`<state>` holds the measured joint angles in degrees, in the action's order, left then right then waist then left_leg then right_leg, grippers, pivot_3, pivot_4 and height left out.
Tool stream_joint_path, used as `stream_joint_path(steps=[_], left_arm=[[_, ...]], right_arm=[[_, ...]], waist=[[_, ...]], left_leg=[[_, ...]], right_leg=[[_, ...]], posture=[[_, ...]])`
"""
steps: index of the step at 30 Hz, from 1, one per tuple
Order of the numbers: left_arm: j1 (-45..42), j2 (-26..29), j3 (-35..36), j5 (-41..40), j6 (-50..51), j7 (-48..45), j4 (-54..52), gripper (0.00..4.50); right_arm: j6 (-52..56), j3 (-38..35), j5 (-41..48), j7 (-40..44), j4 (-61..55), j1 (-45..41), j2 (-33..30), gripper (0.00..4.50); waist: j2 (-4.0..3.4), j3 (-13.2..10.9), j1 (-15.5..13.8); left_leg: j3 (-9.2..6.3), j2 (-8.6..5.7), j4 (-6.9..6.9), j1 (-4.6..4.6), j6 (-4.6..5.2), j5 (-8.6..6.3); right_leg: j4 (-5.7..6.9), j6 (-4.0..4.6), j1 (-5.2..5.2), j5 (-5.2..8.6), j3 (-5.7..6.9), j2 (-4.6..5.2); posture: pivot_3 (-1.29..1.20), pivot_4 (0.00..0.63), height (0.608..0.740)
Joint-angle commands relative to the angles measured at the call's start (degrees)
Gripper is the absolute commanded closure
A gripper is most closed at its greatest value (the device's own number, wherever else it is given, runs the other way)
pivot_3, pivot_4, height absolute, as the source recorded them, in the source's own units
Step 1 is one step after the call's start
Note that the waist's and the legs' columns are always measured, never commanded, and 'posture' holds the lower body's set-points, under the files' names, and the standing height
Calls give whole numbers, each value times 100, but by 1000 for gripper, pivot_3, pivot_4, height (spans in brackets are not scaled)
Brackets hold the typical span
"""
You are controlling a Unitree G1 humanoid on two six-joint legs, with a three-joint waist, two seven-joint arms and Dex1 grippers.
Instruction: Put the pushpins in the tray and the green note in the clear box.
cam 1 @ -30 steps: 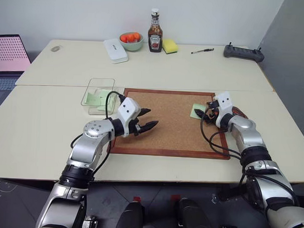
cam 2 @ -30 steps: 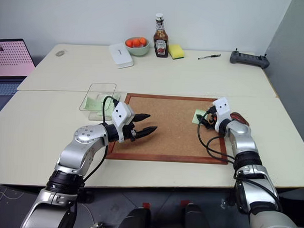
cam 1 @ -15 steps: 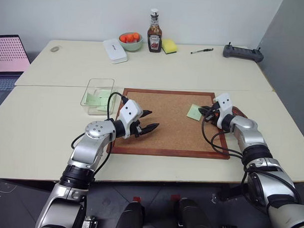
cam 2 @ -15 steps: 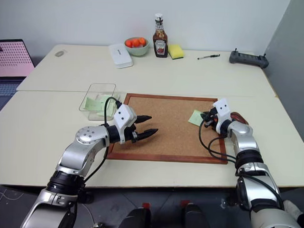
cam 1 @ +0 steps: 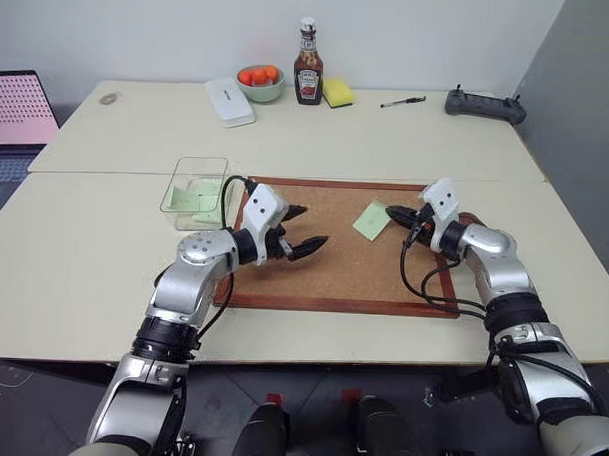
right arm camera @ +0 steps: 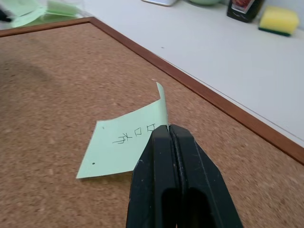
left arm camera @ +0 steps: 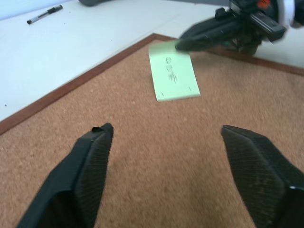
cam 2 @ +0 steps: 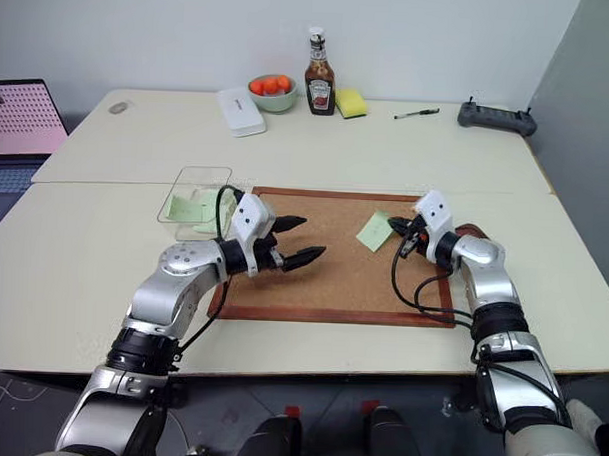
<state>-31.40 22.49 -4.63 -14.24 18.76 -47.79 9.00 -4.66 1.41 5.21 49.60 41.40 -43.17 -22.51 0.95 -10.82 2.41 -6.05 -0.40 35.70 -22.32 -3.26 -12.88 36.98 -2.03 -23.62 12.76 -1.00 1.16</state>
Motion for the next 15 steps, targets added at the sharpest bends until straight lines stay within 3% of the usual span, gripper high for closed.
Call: stream_joint_path(steps=[1,15], left_arm=[[-300,-98,175,-149,-108,-39,308,63],[-1346,-508,-27,-173,-147,-824,2100,63]], right_arm=[[-145,45,41,159,-591,26,-72,4500],[151,284,249,480,-1870,161,81,4500]], waist=[[0,0,0],[0,0,-2]], left_leg=[[0,0,0,0,0,0],[-2,-2,4,-2,-1,0]], right_leg=[[0,0,0,0,0,0],[1,-1,0,-1,3,0]], posture=[[0,150,740],[0,150,740]])
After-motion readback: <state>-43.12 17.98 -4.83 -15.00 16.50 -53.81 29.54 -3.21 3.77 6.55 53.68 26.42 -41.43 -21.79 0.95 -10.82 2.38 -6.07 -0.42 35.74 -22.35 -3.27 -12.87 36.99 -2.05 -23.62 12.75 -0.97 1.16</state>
